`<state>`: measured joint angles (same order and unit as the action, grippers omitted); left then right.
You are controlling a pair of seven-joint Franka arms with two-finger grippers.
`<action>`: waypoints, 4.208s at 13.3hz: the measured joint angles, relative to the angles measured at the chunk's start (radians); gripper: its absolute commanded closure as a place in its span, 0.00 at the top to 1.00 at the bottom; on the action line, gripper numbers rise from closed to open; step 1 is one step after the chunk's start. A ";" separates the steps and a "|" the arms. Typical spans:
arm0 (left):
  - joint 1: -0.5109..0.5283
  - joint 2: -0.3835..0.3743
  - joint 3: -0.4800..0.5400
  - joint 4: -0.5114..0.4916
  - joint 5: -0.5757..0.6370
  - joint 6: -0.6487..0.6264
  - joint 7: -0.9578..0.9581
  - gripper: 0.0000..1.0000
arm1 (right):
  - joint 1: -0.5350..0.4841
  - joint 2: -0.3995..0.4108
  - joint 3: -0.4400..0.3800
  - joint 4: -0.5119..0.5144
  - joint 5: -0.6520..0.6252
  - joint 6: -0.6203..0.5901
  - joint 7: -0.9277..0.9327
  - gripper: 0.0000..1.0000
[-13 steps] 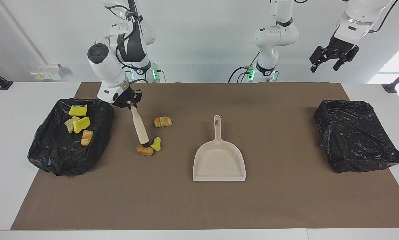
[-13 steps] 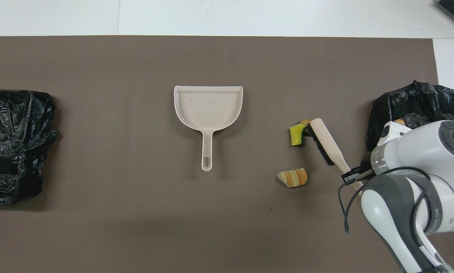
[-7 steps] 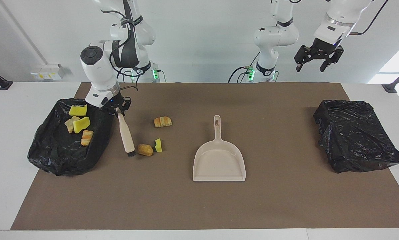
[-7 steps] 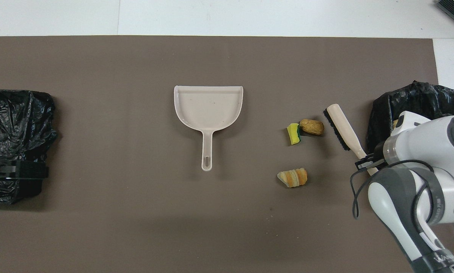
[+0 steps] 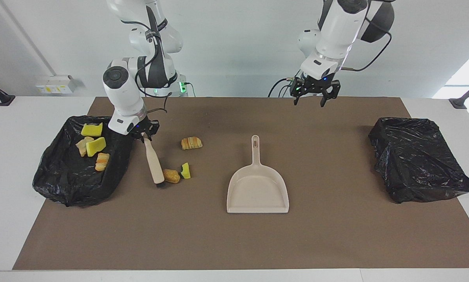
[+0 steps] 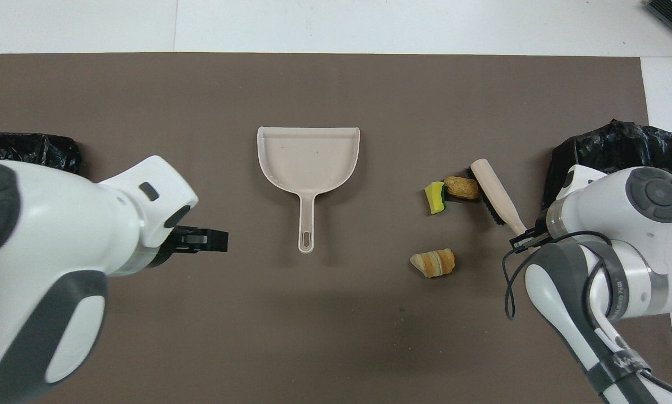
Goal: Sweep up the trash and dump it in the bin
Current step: 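Grasp the dustpan with the left gripper while the right gripper sweeps scraps, then sweep the scraps into the dustpan with the brush in the right gripper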
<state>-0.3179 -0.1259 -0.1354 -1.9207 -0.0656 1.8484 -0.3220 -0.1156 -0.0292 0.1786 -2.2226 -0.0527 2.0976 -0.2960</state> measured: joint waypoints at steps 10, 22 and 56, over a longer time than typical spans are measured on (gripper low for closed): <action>-0.186 0.357 0.013 -0.016 -0.002 0.437 -0.168 1.00 | 0.162 -0.007 0.008 -0.001 0.094 -0.060 -0.100 0.00; -0.204 0.388 0.006 -0.027 -0.002 0.452 -0.018 0.21 | 0.061 -0.080 -0.010 0.022 0.100 -0.184 0.051 0.00; -0.004 0.237 0.018 -0.113 0.064 0.208 1.317 0.00 | 0.444 -0.020 0.009 -0.103 0.208 0.110 0.687 0.00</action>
<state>-0.3219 0.1107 -0.1176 -2.0337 -0.0021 2.0562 0.9950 0.3283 -0.0488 0.1881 -2.3254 0.1557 2.2076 0.3907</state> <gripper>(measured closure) 0.670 0.744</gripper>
